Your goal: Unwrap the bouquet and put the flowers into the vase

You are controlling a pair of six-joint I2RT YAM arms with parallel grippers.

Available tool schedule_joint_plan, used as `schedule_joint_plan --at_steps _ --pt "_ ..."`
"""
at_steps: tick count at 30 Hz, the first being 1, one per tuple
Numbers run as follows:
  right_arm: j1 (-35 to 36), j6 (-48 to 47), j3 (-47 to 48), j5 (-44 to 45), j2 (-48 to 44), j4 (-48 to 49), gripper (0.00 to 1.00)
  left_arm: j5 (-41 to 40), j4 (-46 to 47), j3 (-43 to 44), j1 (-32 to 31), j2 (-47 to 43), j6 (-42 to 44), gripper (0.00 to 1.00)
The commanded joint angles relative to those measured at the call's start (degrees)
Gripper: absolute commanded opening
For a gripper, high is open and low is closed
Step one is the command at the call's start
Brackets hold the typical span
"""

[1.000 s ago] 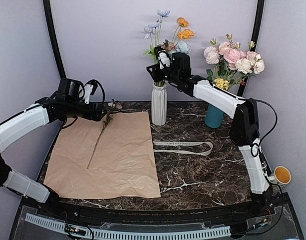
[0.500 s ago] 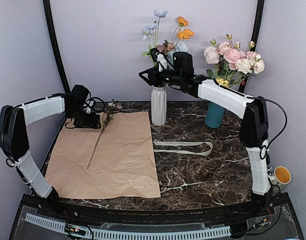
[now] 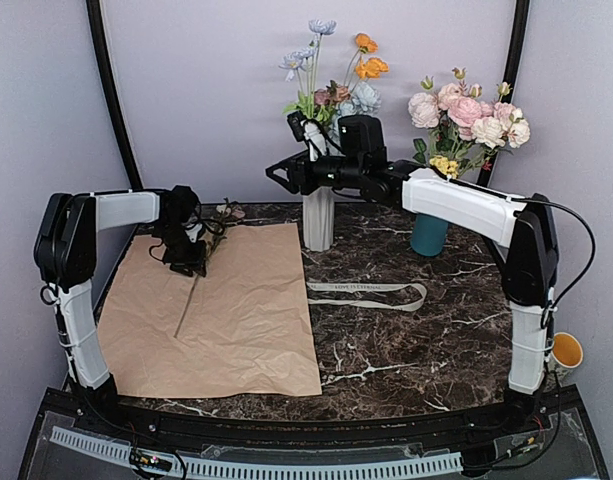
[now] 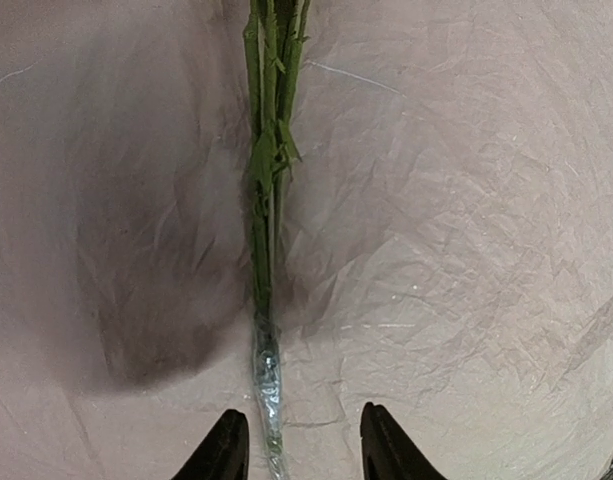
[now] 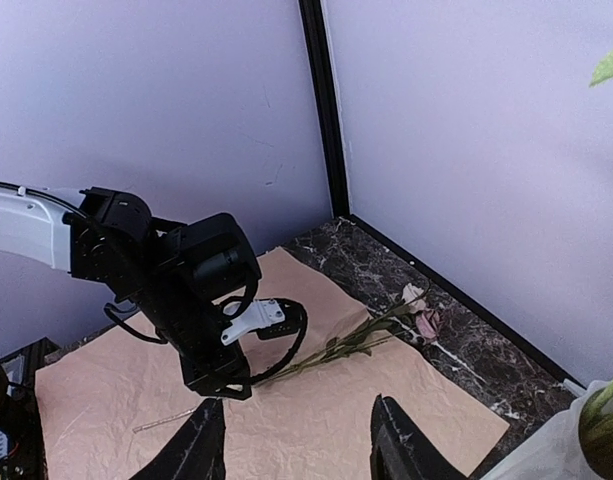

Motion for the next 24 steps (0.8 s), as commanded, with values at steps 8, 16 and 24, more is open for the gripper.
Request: schedule_joint_plan --at_steps 8,16,24 --pt "1.1 1.2 -1.6 0.7 -2.3 -0.2 0.48 -2.6 -2.0 0.7 0.4 2.4 0.2 0.30" --pt "1.4 1.1 -0.8 0.8 -2.1 -0.7 0.48 -2.7 -0.8 -0.9 0.4 2.7 0.3 0.19" --pt "1.7 1.0 0.6 0.8 -1.5 -1.4 0.48 -3.2 -0.3 -1.4 0.4 4.0 0.7 0.18"
